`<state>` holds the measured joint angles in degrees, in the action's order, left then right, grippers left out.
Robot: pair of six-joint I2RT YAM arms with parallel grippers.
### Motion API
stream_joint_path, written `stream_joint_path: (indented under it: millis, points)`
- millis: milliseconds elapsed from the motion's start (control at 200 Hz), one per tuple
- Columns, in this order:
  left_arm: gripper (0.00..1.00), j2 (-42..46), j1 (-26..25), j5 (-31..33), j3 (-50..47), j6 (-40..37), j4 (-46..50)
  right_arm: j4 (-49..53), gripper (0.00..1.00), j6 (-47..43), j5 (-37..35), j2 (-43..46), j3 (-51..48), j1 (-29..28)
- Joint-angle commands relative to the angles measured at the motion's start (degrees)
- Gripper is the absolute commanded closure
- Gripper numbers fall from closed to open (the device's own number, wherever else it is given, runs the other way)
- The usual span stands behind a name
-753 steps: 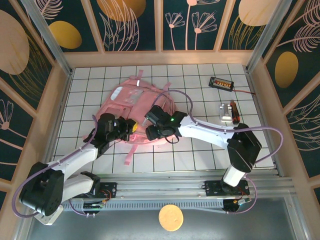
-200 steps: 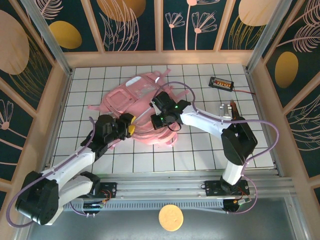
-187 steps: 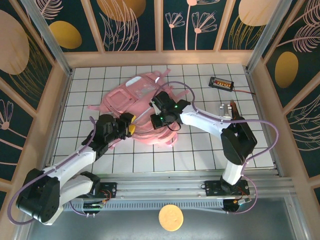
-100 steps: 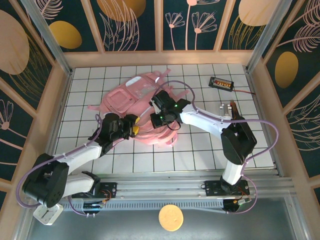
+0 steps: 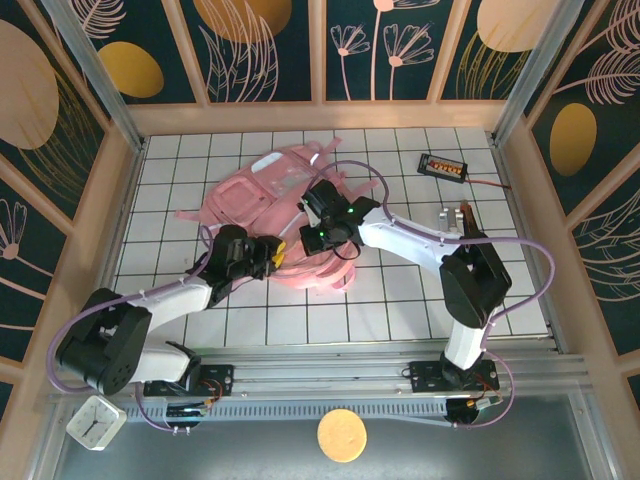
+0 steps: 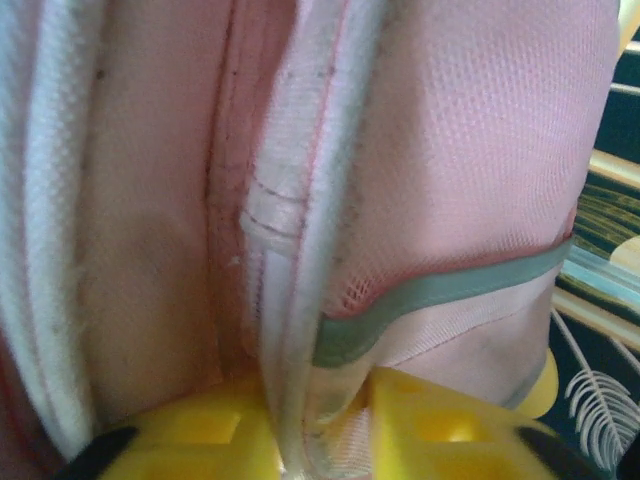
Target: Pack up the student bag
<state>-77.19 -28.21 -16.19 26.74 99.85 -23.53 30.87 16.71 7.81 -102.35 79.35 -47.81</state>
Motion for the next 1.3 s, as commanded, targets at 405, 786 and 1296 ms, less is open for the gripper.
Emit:
stream_joint_path:
  millis: [405,786,1296]
  points:
    - [1.0,8.47,4.47,-4.4,9.61,-28.92,24.34,2.72,1.0,-3.4,-1.22,3.6,-3.51,5.74]
    - [1.0,12.3,9.09,-10.99,11.73,-45.68,40.17,1.63,1.0,-9.19,-2.66,-0.76,1.43,14.45]
    - [1.0,9.34,13.72,-13.55,16.26,-52.93,45.39,-2.35,1.0,-14.13,3.42,-5.39,6.57,15.59]
